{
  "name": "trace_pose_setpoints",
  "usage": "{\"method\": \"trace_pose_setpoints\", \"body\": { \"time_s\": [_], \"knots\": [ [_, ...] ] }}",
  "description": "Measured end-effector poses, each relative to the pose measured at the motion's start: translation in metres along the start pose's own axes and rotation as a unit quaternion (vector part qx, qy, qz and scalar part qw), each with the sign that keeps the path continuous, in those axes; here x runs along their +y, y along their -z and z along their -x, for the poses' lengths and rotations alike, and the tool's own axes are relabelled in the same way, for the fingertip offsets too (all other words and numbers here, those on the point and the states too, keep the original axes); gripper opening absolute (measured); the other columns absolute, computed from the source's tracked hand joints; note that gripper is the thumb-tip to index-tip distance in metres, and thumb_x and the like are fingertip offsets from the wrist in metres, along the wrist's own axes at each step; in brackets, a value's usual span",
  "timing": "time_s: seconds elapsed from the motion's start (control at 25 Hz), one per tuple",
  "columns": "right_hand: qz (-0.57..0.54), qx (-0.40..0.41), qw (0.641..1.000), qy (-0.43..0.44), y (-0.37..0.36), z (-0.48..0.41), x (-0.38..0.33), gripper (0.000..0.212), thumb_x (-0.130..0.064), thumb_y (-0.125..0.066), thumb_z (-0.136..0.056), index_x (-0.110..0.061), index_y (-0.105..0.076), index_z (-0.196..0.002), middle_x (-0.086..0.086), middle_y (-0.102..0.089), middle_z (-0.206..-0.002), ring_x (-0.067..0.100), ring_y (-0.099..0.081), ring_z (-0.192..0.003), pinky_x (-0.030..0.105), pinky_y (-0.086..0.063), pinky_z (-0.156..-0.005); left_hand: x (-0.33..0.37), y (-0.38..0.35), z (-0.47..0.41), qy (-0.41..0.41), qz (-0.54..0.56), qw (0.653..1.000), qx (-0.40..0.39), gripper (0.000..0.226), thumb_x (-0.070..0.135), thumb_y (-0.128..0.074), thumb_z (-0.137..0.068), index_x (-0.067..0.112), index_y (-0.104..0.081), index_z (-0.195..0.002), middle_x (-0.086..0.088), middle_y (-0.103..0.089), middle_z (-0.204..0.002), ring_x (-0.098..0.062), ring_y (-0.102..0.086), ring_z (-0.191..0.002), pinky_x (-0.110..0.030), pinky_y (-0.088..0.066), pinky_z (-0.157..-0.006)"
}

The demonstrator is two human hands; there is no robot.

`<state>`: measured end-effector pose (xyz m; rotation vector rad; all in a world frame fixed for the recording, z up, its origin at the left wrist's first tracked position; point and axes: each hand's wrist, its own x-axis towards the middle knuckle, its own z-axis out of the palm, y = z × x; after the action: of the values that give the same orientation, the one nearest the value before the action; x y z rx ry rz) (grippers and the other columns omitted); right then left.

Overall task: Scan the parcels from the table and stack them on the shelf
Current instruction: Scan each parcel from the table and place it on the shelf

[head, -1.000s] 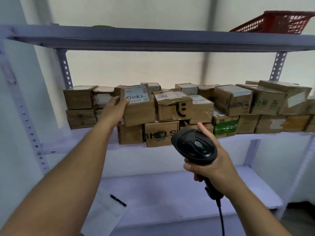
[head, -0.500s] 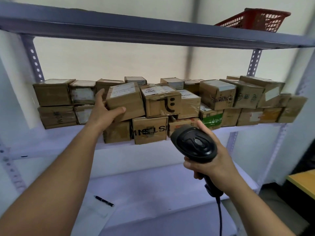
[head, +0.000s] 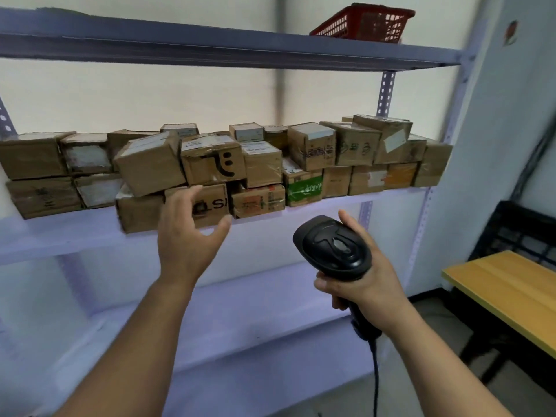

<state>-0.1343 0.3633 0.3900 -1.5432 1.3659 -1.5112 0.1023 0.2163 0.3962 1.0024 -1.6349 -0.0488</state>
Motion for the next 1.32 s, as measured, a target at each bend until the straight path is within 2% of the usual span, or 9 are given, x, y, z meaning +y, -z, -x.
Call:
{"method": "trace_pose_setpoints", "body": {
  "time_s": [0.08,0.2,0.28,0.44,0.6,0.72,0.96,1.12,1.32],
  "knots": [
    [0.0,0.01,1.0,-0.009,0.026,0.023,0.003,0.099,0.009,-0.08,-0.07,-0.06,-0.038,-0.127,-0.018,-0.068,-0.103,0.014,-0.063,-0.056,0.032,-0.054,-0.05,0.032,-0.032,0.039,0.008,0.001,0.998,-0.056,0.067,0.054,-0.055,-0.076,0.009,-0.054,-0.125,-0.01,-0.056,-0.12,-0.029,-0.052,-0.111,-0.044,-0.046,-0.092],
    [0.001,0.032,0.999,-0.028,0.074,0.067,0.014,0.1,0.007,-0.082,-0.07,-0.061,-0.038,-0.128,-0.003,-0.067,-0.107,0.019,-0.063,-0.057,0.033,-0.052,-0.049,0.085,-0.076,0.099,0.011,0.007,0.992,-0.125,0.062,0.05,-0.06,-0.076,0.013,-0.054,-0.125,-0.007,-0.055,-0.121,-0.029,-0.053,-0.108,-0.048,-0.047,-0.09],
    [-0.006,0.054,0.998,-0.04,0.106,0.101,0.019,0.099,0.006,-0.083,-0.069,-0.061,-0.039,-0.128,0.005,-0.067,-0.103,0.022,-0.059,-0.053,0.032,-0.049,-0.047,0.12,-0.1,0.135,0.014,0.022,0.987,-0.157,0.061,0.047,-0.063,-0.076,0.014,-0.054,-0.126,-0.006,-0.055,-0.122,-0.028,-0.052,-0.111,-0.044,-0.046,-0.092],
    [-0.005,0.105,0.993,-0.058,0.172,0.168,0.022,0.099,0.009,-0.08,-0.071,-0.058,-0.037,-0.128,0.003,-0.067,-0.106,0.016,-0.058,-0.054,0.03,-0.049,-0.046,0.193,-0.141,0.191,0.004,0.061,0.977,-0.205,0.062,0.05,-0.061,-0.074,0.015,-0.056,-0.125,-0.002,-0.056,-0.124,-0.023,-0.049,-0.115,-0.032,-0.037,-0.095],
    [0.033,0.172,0.982,-0.073,0.242,0.231,0.021,0.102,0.008,-0.082,-0.07,-0.058,-0.033,-0.13,0.012,-0.066,-0.108,0.015,-0.059,-0.055,0.028,-0.048,-0.044,0.275,-0.184,0.235,-0.02,0.118,0.958,-0.261,0.063,0.041,-0.073,-0.075,0.014,-0.054,-0.129,-0.004,-0.055,-0.128,-0.026,-0.049,-0.118,-0.036,-0.039,-0.097],
    [0.048,0.223,0.97,-0.08,0.279,0.27,0.016,0.101,0.004,-0.083,-0.069,-0.056,-0.032,-0.132,0.015,-0.066,-0.111,0.018,-0.065,-0.065,0.026,-0.05,-0.046,0.325,-0.208,0.261,-0.049,0.153,0.942,-0.294,0.071,0.052,-0.06,-0.072,0.015,-0.052,-0.132,-0.005,-0.054,-0.129,-0.024,-0.047,-0.118,-0.037,-0.04,-0.099],
    [0.099,0.346,0.927,-0.107,0.339,0.345,0.003,0.101,-0.002,-0.084,-0.066,-0.053,-0.03,-0.134,0.013,-0.067,-0.109,0.014,-0.063,-0.055,0.029,-0.05,-0.044,0.42,-0.259,0.312,-0.113,0.229,0.896,-0.363,0.069,0.05,-0.06,-0.073,0.017,-0.051,-0.133,-0.004,-0.052,-0.131,-0.024,-0.048,-0.12,-0.044,-0.043,-0.1],
    [0.122,0.412,0.894,-0.128,0.376,0.383,-0.001,0.101,-0.012,-0.086,-0.06,-0.05,-0.032,-0.137,0.001,-0.067,-0.117,0.029,-0.07,-0.075,0.038,-0.059,-0.053,0.479,-0.288,0.344,-0.152,0.276,0.863,-0.396,0.067,0.041,-0.07,-0.076,0.017,-0.049,-0.135,-0.003,-0.051,-0.133,-0.023,-0.048,-0.122,-0.044,-0.043,-0.099],
    [0.134,0.476,0.858,-0.135,0.438,0.415,0.002,0.102,-0.004,-0.088,-0.064,-0.051,-0.035,-0.138,0.014,-0.069,-0.107,0.021,-0.065,-0.061,0.035,-0.053,-0.044,0.554,-0.332,0.374,-0.184,0.312,0.826,-0.433,0.068,0.038,-0.073,-0.079,0.021,-0.045,-0.139,0.0,-0.046,-0.137,-0.018,-0.041,-0.127,-0.036,-0.038,-0.102]
  ]
}}
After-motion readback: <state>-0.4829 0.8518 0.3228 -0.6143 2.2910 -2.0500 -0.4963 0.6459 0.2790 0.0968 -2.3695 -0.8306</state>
